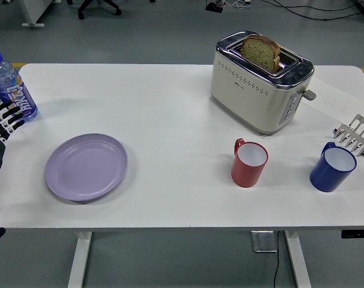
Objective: Push plate across desktop
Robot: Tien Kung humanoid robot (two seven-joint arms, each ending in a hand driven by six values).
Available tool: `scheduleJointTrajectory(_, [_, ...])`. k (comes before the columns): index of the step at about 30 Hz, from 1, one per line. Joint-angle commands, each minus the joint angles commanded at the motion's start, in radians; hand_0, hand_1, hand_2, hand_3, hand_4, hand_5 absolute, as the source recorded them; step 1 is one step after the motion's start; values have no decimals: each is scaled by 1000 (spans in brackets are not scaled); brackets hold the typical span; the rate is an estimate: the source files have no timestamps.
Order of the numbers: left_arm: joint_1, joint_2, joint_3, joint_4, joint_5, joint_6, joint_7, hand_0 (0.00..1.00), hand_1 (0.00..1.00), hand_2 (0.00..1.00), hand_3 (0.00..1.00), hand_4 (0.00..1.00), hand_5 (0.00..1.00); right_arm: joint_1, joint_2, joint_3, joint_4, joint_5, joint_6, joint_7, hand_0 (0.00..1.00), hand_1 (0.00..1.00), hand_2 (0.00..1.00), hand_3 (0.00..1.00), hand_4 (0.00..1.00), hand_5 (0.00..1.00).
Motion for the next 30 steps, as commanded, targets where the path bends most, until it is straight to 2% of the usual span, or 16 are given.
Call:
scheduleJointTrajectory(1, [0, -1, 3, 8, 3, 4, -15, 839, 865, 859, 802, 506, 998, 0, 0, 0, 0, 0, 0, 0, 604, 544, 638, 622, 140, 353])
scheduleJointTrajectory(7, [3, -6, 39, 55, -4, 19, -87, 839, 865, 859, 802, 506, 998, 1, 1, -1, 0, 1, 0, 1, 604, 544, 638, 622, 140, 353])
scheduleJointTrajectory(8, [3, -10, 49, 65, -8, 21, -99, 867, 891, 908, 845, 511, 998, 1, 1, -1, 0, 2, 0, 1, 604, 545, 639, 622, 140, 355])
scheduleJointTrajectory(10, [1, -20, 62, 84, -9, 25, -119, 867, 891, 908, 845, 511, 998, 2, 2, -2, 0, 1, 0, 1, 604, 545, 639, 622, 140, 355])
scheduleJointTrajectory(19, [1, -50, 135, 135, -29, 44, -160, 874, 893, 920, 868, 506, 998, 4, 7, -1, 0, -13, 3, -4, 604, 544, 638, 621, 140, 356])
scheduleJointTrajectory(30, [8, -82, 187, 144, -44, 57, -177, 874, 891, 918, 875, 511, 998, 9, 8, -4, 0, -18, 4, -3, 603, 543, 639, 621, 138, 359])
